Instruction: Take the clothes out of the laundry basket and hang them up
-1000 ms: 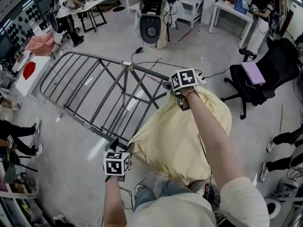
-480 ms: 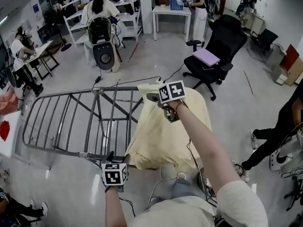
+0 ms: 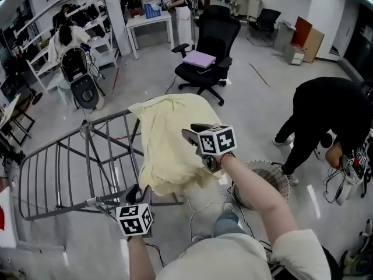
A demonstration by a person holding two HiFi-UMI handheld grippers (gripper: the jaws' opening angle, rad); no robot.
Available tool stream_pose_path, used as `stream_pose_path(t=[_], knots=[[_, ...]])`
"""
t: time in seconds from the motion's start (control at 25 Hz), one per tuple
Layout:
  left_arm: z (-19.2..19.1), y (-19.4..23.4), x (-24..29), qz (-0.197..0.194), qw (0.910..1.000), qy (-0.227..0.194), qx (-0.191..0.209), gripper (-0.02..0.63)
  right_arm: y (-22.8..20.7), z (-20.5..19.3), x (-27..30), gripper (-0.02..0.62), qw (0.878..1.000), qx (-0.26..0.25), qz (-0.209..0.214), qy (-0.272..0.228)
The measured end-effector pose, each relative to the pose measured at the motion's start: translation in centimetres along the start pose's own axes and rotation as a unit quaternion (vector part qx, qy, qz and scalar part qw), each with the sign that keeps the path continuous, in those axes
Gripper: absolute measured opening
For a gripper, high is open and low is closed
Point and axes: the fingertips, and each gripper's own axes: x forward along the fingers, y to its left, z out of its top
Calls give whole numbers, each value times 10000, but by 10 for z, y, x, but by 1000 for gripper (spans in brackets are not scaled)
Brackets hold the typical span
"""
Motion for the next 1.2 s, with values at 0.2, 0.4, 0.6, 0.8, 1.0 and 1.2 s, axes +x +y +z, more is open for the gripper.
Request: stream_pose_path(t=[0.2,0.4,0.6,0.8,1.0,1.2], knots=[[13,-70,7,-625,9976,-304,44,55,-13,-35,-88,47,9968,-158,-708,-338],[13,-160,21,-1264,9908,-380,303,12,-25,-72,-170,3,9912,-467,-1137,-495],[4,-264,32,-1928,9790,-394,540,12,-46,-105,-256,2,9861,-621,-1439,-545],[-14,-359,40,-2435,9669,-230,723,12,-76,-141,-340,2,9800,-612,-1816,-539],[-33,-450,43,-2924,9530,-220,758,12,-112,-183,-420,2,9710,-459,-2276,-564],[-49,-520,48,-3198,9444,-160,755,12,-139,-218,-485,2,9620,-340,-2637,-621]])
